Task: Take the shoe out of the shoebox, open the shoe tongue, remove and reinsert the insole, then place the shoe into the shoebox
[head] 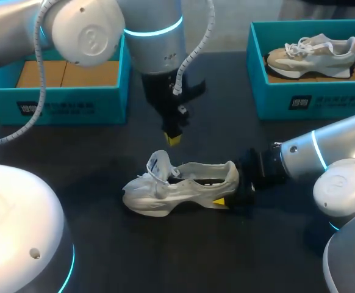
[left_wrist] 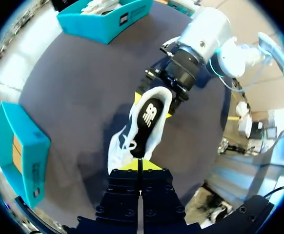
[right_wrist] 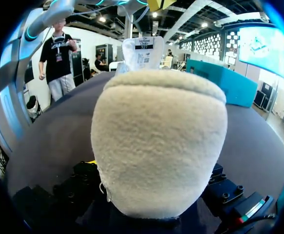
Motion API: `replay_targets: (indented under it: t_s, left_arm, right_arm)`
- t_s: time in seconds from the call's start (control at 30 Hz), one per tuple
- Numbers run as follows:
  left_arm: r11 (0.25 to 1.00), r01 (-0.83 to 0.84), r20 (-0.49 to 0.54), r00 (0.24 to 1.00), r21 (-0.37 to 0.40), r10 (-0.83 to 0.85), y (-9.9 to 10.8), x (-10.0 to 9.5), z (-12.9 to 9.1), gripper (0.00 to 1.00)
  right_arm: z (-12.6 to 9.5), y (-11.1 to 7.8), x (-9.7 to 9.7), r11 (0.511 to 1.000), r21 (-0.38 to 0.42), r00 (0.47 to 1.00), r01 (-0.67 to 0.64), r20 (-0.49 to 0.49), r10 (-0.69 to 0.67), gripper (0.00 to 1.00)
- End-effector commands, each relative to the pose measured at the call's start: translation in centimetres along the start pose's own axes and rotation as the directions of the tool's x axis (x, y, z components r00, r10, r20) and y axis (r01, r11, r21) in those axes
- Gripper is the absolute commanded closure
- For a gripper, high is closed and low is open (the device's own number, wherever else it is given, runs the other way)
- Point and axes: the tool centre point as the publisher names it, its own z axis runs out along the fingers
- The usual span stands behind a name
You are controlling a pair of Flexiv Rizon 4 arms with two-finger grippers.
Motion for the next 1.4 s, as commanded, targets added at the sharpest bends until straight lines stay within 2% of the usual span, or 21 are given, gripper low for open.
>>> replay_targets:
  t_s: [0.03,0.2,0.4,0.93,0.97,1.0,1.07,1.13,1.17,1.4]
  left_arm:
    - [0.992,-0.119,0.025,0.993,0.049,0.118,-0.7,0.5,1.1,1.0]
    - [0.965,-0.227,0.023,0.974,0.131,0.226,-1.6,0.8,1.5,1.0]
    - [0.92,-0.364,0.037,0.931,0.147,0.362,-2.3,1.4,2.6,1.0]
    - [0.917,-0.374,0.015,0.927,0.139,0.375,-2.4,1.5,2.9,1.0]
    - [0.916,-0.384,0.052,0.923,0.117,0.38,-2.5,1.6,3.4,1.0]
    - [0.902,-0.409,0.052,0.913,0.135,0.406,-2.7,1.7,3.8,1.0]
    - [0.894,-0.436,0.07,0.9,0.105,0.431,-2.8,1.8,4.7,1.0]
    - [0.875,-0.471,0.056,0.882,0.113,0.468,-2.9,2.0,5.2,1.0]
    - [0.87,-0.484,0.084,0.875,0.094,0.477,-3.0,2.1,5.4,1.0]
    - [0.822,-0.563,0.068,0.827,0.089,0.559,-3.7,2.7,7.0,1.0]
  right_arm:
    - [0.4,0.0,-0.1,1.0,0.003,1.0,-0.001,0.002,0.001,1.0]
    - [0.4,0.0,-0.1,1.0,0.003,1.0,-0.001,0.002,0.001,1.0]
    - [0.4,0.0,-0.1,1.0,0.003,1.0,-0.001,0.002,0.001,1.0]
    - [0.4,0.0,-0.1,1.0,0.003,1.0,-0.001,0.002,0.001,1.0]
    - [0.4,0.0,-0.1,1.0,0.003,1.0,-0.001,0.002,0.001,1.0]
    - [0.4,0.0,-0.1,1.0,0.003,1.0,-0.001,0.002,0.001,1.0]
    - [0.4,0.0,-0.1,1.0,0.003,1.0,-0.001,0.002,0.001,1.0]
    - [0.4,0.0,-0.1,1.0,0.003,1.0,-0.001,0.002,0.001,1.0]
    - [0.4,0.0,-0.1,1.0,0.003,1.0,-0.001,0.002,0.001,1.0]
    - [0.4,0.0,-0.1,1.0,0.003,1.0,-0.001,0.002,0.001,1.0]
